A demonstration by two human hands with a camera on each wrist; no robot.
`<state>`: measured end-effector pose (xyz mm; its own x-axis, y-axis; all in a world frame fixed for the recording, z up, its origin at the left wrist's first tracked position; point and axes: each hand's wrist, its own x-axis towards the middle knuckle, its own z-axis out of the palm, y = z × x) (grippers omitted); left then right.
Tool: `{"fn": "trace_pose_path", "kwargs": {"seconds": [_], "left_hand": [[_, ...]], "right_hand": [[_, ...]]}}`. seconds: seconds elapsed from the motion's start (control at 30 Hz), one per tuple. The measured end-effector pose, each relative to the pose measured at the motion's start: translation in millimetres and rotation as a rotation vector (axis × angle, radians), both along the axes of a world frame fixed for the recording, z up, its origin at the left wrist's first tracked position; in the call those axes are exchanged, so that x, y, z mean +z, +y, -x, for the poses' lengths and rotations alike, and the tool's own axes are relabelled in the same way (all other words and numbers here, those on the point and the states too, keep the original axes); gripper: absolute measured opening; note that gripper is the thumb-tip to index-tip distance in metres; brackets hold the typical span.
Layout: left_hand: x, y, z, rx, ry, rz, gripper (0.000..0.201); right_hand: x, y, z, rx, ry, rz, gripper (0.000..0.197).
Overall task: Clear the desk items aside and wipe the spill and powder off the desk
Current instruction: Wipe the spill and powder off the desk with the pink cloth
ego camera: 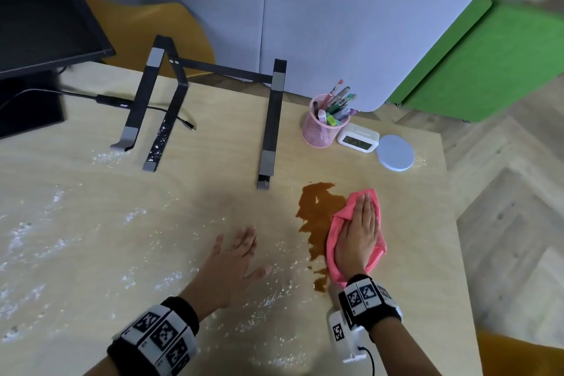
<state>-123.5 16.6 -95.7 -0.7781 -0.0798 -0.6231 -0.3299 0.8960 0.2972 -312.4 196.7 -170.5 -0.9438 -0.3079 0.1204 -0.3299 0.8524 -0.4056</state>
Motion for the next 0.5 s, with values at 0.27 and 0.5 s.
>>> {"fn": "trace_pose_path", "kwargs": {"seconds": [0.27, 0.5], "left_hand": [[2, 0, 3, 0.027, -0.025, -0.039, 0.133], [0, -2, 4, 0.031, -0.037, -0.065, 0.134]], "right_hand": [[10, -8, 39, 0.246, -0.048, 0.161, 0.055], [9, -8, 57, 0.337, -0.107, 0.189, 0.048]]}}
